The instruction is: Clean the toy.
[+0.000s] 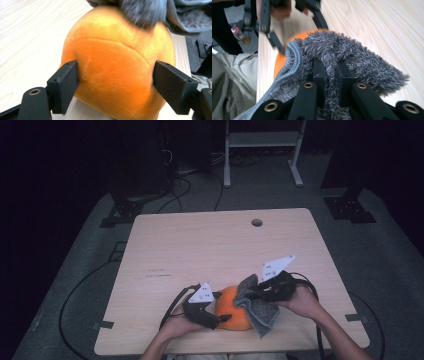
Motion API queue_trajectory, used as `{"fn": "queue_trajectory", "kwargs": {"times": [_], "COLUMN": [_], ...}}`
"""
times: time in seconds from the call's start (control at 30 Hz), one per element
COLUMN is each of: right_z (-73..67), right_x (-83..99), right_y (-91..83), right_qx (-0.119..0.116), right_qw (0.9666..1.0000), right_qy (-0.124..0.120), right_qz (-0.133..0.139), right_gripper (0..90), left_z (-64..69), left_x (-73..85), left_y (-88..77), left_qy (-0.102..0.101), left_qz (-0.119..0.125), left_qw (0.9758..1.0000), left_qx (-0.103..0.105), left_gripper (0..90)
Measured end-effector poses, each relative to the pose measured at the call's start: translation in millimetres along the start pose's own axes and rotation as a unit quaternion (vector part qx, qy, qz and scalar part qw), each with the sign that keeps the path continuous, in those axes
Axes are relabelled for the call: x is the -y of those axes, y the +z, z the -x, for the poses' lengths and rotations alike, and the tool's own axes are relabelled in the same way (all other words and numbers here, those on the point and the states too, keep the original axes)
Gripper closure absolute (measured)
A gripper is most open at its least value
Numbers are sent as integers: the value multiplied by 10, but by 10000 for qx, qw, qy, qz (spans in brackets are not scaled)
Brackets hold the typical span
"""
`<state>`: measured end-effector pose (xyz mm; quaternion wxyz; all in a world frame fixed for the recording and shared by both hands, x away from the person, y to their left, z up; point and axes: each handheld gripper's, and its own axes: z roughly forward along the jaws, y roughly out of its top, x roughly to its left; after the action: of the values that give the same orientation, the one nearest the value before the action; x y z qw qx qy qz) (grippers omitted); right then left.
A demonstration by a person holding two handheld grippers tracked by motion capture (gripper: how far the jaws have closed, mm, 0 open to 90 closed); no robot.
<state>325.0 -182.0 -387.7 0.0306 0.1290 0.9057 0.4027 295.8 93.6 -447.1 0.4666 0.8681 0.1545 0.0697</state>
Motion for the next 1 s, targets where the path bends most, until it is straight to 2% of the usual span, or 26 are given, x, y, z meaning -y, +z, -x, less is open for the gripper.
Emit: {"fn": "queue_trajectory", "kwargs": {"times": [0.1, 0.2, 0.23, 0.27, 0.33, 0.37, 0.47, 0.5, 0.53, 0.6, 0.63, 0.7, 0.73, 0.8, 1.0], "right_z": [-3, 19, 55, 90, 107, 109, 92, 84, 61, 29, 19, -2, -5, 11, 47], "right_x": [253, 428, 456, 448, 346, 235, -8, -64, -86, -76, -68, -46, -27, 58, 510], "right_y": [-108, -146, -164, -192, -191, -159, -28, 51, 144, 190, 199, 191, 169, 109, -54], "right_qx": [57, 89, 4, -84, -144, -235, -361, -427, -443, -384, -380, -340, -279, -235, -38], "right_qw": [9997, 9991, 9987, 9973, 9962, 9962, 9971, 9973, 9981, 9986, 9987, 9988, 9989, 9987, 9950], "right_qy": [249, 400, 513, 678, 648, 535, 348, 334, 278, 214, 190, 178, 189, 227, 719], "right_qz": [31, -117, -17, 278, 565, 650, 563, 486, 327, 284, 287, 314, 319, 400, 693], "right_gripper": [800, 798, 798, 798, 798, 798, 797, 797, 797, 798, 798, 798, 798, 798, 796], "left_z": [-3, 1, -5, -5, -9, -13, -30, -61, -81, -107, -113, -100, -79, -60, -71], "left_x": [4, 4, 4, 6, 9, 9, 19, 15, 4, -29, -48, -76, -83, -80, -21], "left_y": [-9, -3, -4, -4, -6, -8, -19, -40, -49, -59, -61, -23, 4, 10, -6], "left_qy": [84, 80, 69, 68, 104, 109, -6, -133, -231, -398, -454, -421, -350, -315, -350], "left_qz": [-37, -32, -58, -47, -77, -93, -98, -50, -36, 23, 154, 133, 31, 19, -2], "left_qw": [10000, 10000, 10000, 10000, 9999, 9999, 9999, 9997, 9994, 9987, 9982, 9987, 9993, 9994, 9993], "left_qx": [12, 14, 29, 39, 40, 40, 90, 198, 241, 325, 348, 250, 158, 126, 146], "left_gripper": [214, 213, 211, 211, 212, 212, 211, 196, 150, 106, 106, 138, 146, 161, 163]}}
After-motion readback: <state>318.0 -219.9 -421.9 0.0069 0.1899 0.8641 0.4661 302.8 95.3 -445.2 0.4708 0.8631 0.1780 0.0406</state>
